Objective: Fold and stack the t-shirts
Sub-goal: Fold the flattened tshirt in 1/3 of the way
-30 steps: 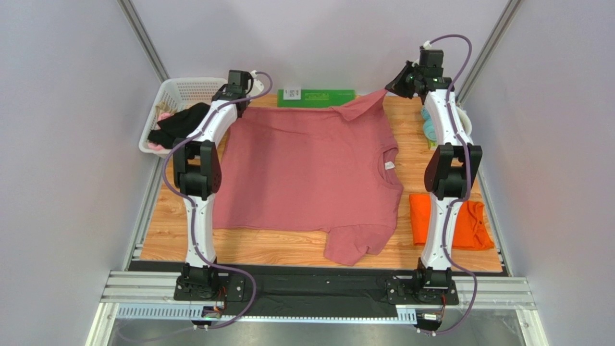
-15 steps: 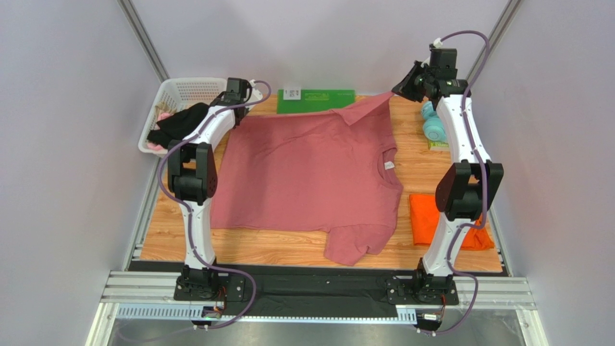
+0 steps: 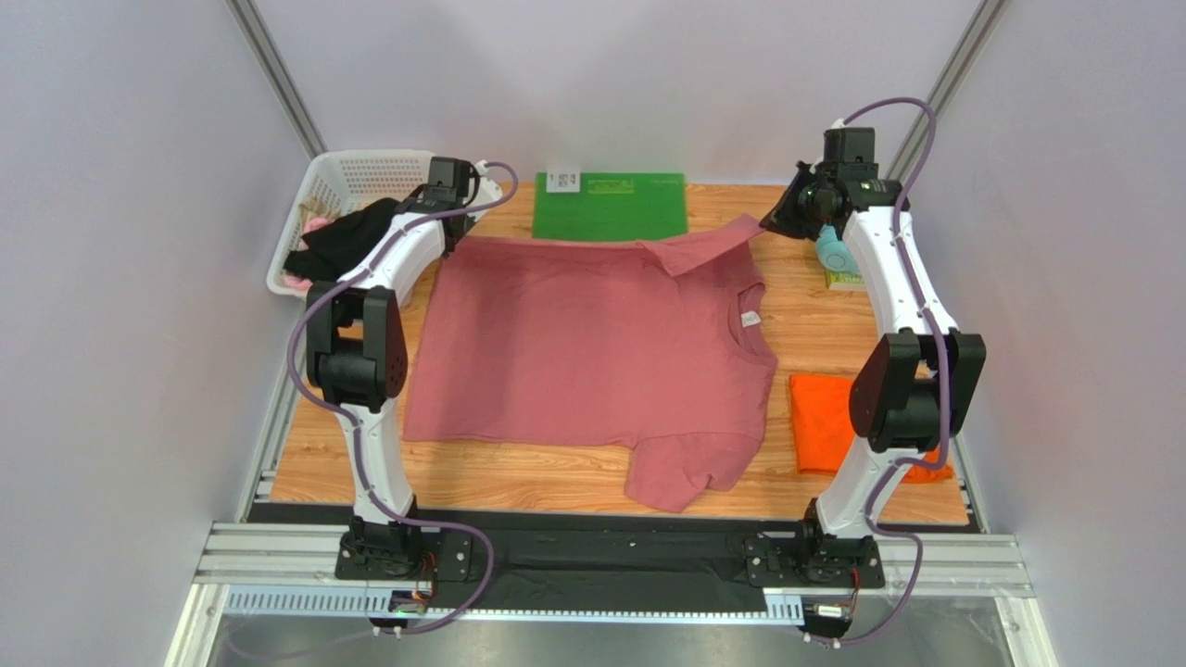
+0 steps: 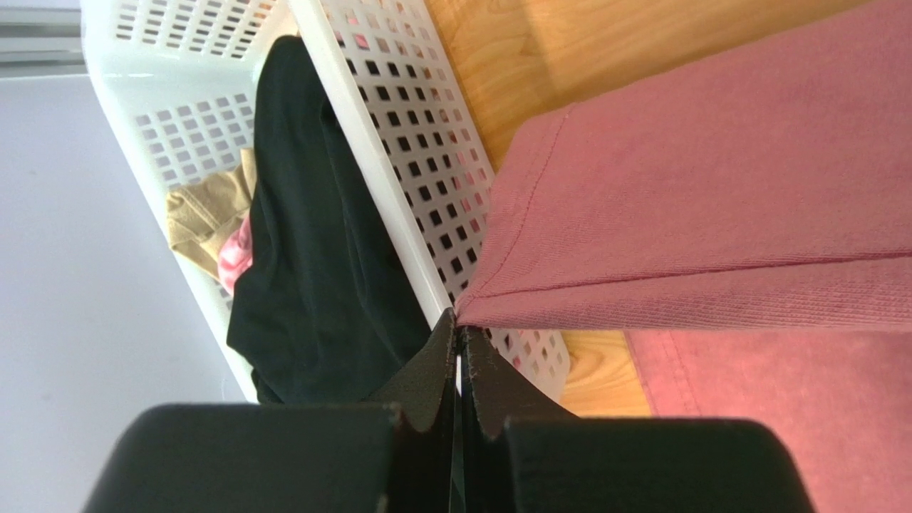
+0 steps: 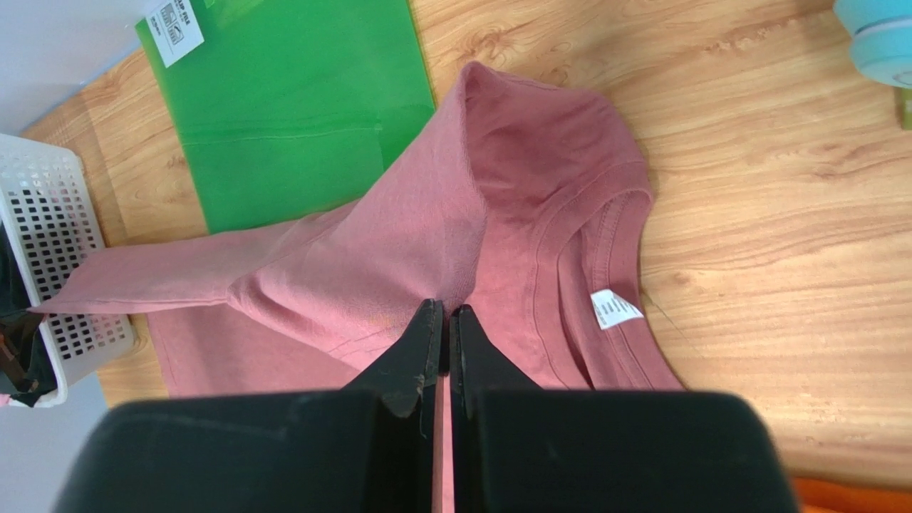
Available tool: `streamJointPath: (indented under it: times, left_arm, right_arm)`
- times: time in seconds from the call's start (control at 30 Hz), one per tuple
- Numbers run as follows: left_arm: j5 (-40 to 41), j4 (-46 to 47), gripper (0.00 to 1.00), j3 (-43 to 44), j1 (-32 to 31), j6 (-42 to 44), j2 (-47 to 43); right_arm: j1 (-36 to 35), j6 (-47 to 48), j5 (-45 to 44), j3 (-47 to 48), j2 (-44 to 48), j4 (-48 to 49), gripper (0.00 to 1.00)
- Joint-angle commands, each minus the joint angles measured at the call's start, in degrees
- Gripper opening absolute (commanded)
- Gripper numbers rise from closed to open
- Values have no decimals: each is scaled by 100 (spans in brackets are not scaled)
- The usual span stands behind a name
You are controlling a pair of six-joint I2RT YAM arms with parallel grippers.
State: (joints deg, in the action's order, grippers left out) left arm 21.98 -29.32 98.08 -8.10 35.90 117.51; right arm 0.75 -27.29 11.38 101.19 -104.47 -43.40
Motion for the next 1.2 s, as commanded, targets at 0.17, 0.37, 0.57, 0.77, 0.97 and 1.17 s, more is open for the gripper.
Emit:
streamJointPath:
  times: [0.17, 0.37, 0.57, 0.77, 0.97, 1.17]
  left_arm:
    - [-27, 111, 0, -474, 63, -22, -747]
    - [-62, 32, 0, -983, 1, 5, -1107]
    - [-167, -187, 0, -1739, -51, -92, -1468]
    - [-246, -364, 0, -2750, -166, -179, -1670]
    - [-361, -610, 7, -3129, -175, -399, -1819]
    - [-290, -978, 54, -2603, -262, -496, -2171]
  right_arm:
    - [-49, 92, -338, -660, 1120, -90, 0]
    - [-49, 101, -504, -1451, 1701, -90, 0]
    - [-49, -13, -558, -2268, 1991, -108, 0]
    - [-400, -127, -522, -3254, 1764, -160, 0]
    - [-488, -145, -671, -3229, 1710, -432, 27]
    - [-497, -207, -804, -2500, 1745, -828, 50]
